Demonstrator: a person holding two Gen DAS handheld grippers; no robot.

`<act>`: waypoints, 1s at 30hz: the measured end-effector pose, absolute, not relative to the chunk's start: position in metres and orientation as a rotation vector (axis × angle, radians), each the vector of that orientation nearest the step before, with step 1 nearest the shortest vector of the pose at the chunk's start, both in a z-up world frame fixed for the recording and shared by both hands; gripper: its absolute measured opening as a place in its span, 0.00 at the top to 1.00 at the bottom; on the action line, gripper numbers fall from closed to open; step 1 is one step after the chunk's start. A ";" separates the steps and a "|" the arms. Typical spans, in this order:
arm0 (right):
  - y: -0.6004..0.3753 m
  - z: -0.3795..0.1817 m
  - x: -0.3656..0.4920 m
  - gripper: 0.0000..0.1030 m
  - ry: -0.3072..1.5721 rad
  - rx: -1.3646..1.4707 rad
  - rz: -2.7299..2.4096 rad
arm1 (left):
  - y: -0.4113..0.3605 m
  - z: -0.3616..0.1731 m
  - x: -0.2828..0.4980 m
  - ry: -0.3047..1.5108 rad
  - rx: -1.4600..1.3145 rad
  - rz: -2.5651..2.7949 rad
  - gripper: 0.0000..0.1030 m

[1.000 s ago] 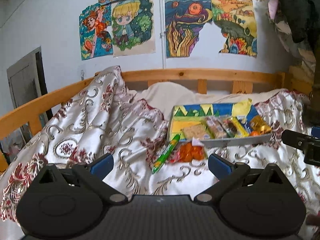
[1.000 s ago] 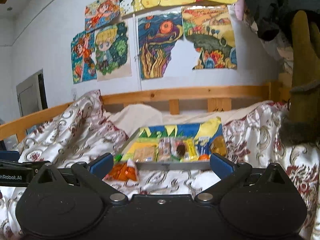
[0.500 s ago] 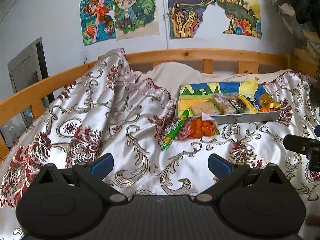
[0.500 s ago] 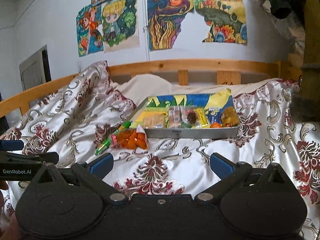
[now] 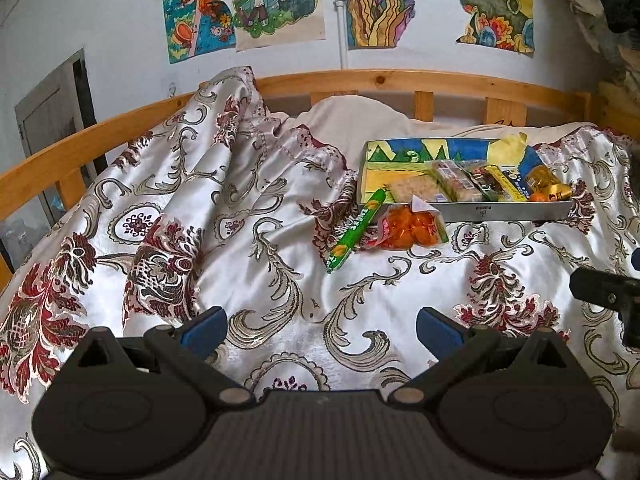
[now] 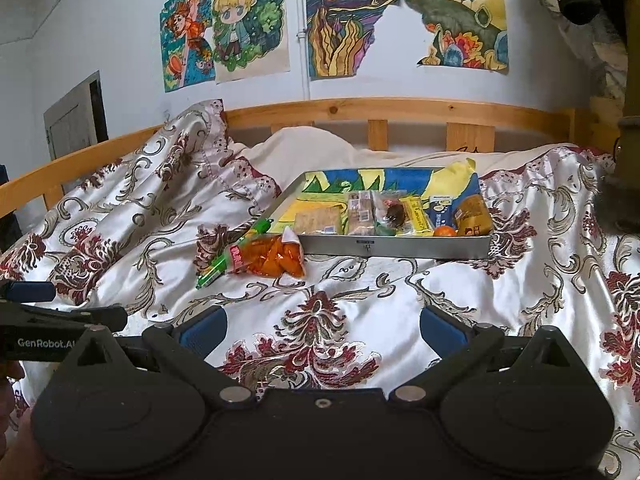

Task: Organize snacks
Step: 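Move the left gripper toward the green tube while the right gripper approaches the orange-candy bag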

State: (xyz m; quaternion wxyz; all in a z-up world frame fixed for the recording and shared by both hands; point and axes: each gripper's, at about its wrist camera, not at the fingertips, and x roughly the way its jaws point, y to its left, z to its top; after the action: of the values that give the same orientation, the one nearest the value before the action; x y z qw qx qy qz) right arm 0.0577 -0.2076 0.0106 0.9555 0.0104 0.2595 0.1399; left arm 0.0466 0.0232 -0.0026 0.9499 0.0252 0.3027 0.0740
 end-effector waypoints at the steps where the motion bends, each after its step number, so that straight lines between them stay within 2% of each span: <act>1: -0.207 0.011 0.058 0.01 0.530 0.021 0.289 | 0.023 -0.003 0.048 0.617 0.049 0.154 0.00; 15: -0.206 0.030 0.083 0.01 0.493 0.025 0.338 | 0.022 0.006 0.075 0.600 0.018 0.201 0.00; 30: -0.206 0.034 0.128 0.01 0.447 -0.083 0.402 | 0.019 -0.014 0.134 0.665 0.023 0.207 0.00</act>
State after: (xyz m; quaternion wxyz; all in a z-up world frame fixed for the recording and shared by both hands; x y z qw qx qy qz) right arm 0.1284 -0.2060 0.0344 0.9543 -0.0406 0.2202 0.1981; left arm 0.1340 0.0190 -0.0135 0.9399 0.0113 0.3258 0.1016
